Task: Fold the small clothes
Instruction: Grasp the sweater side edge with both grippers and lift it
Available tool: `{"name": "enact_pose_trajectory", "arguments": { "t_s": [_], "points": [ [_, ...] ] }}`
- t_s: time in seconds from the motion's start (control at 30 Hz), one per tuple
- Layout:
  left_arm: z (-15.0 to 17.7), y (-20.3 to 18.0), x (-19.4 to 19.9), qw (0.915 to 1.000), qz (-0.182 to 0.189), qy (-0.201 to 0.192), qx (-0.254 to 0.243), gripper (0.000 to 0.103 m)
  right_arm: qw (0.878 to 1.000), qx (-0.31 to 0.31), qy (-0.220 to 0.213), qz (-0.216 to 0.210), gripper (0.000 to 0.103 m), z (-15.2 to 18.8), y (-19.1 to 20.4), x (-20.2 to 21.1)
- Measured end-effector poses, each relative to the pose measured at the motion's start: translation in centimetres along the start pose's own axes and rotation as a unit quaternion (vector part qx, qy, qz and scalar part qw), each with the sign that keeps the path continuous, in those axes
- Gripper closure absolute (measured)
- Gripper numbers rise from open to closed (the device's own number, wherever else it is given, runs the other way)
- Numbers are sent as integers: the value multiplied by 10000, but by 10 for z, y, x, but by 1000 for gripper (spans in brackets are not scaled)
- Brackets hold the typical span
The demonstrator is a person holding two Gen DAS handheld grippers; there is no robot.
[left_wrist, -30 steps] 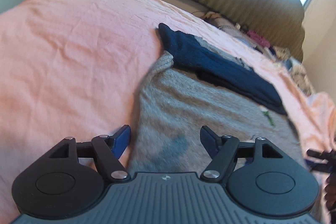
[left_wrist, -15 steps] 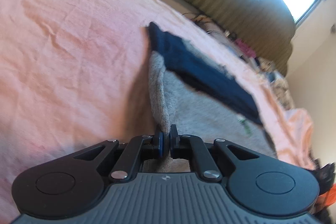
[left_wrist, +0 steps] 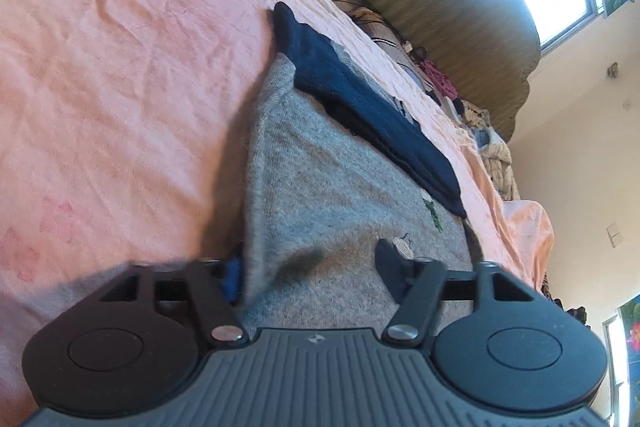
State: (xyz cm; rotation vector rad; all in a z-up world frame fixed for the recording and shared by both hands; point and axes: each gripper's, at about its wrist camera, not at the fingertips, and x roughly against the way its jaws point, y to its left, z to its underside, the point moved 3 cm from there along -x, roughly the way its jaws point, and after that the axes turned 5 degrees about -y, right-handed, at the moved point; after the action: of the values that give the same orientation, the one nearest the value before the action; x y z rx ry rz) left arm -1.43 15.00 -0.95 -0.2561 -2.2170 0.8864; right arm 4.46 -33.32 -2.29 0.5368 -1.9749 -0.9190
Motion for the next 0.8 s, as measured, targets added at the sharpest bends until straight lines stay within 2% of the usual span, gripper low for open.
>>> {"name": "enact_pose_trajectory", "arguments": {
  "t_s": [0.03,0.13,0.17,0.23,0.3,0.33,0.37,0.4,0.43,0.47,0.5,0.53,0.6,0.63,0.67,0.7,0.8],
  "points": [
    [-1,1,-3,9998,-60,162,60,100,9999,96,-26,55,92,0,2,4],
    [-3,1,6,9999,-54,110,-36,99,9991,182,-379,37,94,-8,3,29],
    [-2,1,9,9999,-78,91,-91,99,9985,199,-494,155,95,-9,-1,37],
    [2,9,7,9996,-232,149,-82,99,9983,-7,-450,363,95,-10,-23,40],
    [5,20,7,9997,-136,142,155,98,9989,-158,-401,165,95,-2,-30,39],
    [6,22,8,9994,-65,221,257,97,9989,-172,-414,126,92,1,-27,40],
    [7,22,11,9989,19,344,309,94,9990,-190,-394,59,85,4,-23,42],
    [8,22,14,9985,117,434,317,84,9993,-195,-332,-1,81,8,-20,44],
    [11,23,19,9980,255,480,315,71,9994,-169,-288,-83,65,13,-17,46],
    [15,22,24,9974,401,508,322,63,9995,-130,-248,-146,57,17,-15,48],
    [19,21,28,9967,524,524,339,51,9996,-137,-150,-212,57,22,-10,47],
    [22,20,31,9963,597,504,355,45,9995,-175,-18,-265,57,27,-8,45],
    [28,17,31,9969,580,388,355,46,9993,-118,140,-329,60,36,-2,38],
    [29,15,30,9973,568,329,343,49,9993,-95,209,-286,75,40,0,34],
    [29,14,28,9977,486,332,340,60,9993,-58,299,-203,91,41,1,29],
    [29,12,24,9979,370,425,332,98,9994,54,283,-165,91,43,3,29],
    [28,4,34,9989,348,316,92,99,9995,170,-9,-249,91,37,7,51]
  ]
}}
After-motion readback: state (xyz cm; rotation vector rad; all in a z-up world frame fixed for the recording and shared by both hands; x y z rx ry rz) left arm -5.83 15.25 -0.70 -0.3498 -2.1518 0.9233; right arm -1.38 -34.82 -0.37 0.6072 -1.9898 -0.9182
